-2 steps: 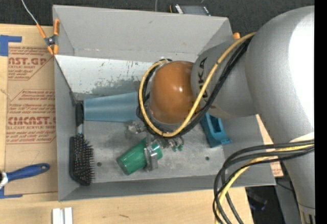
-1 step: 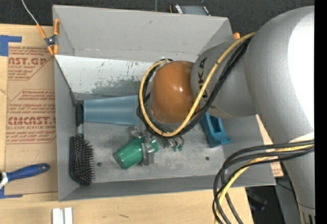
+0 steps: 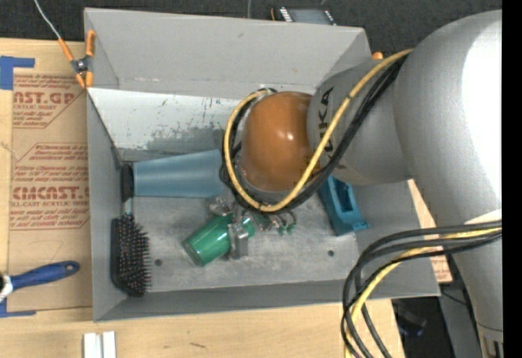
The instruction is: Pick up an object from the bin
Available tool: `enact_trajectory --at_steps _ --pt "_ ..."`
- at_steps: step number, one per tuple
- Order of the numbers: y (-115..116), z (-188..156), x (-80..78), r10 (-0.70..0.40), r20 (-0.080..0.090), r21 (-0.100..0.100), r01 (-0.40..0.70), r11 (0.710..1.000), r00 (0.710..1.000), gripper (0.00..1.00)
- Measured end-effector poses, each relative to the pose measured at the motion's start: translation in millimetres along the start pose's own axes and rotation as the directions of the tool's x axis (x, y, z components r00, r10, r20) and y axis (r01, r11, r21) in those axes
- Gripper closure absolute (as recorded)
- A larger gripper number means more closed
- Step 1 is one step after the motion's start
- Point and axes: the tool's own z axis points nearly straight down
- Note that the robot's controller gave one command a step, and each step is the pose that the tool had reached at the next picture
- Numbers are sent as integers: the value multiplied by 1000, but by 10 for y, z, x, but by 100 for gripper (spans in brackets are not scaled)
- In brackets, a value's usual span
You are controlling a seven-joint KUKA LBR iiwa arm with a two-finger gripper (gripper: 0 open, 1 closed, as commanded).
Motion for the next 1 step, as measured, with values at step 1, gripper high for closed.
enact_trajectory --at_steps 1 --pt "181 -13 340 8 -3 -2 -8 1000 1000 100"
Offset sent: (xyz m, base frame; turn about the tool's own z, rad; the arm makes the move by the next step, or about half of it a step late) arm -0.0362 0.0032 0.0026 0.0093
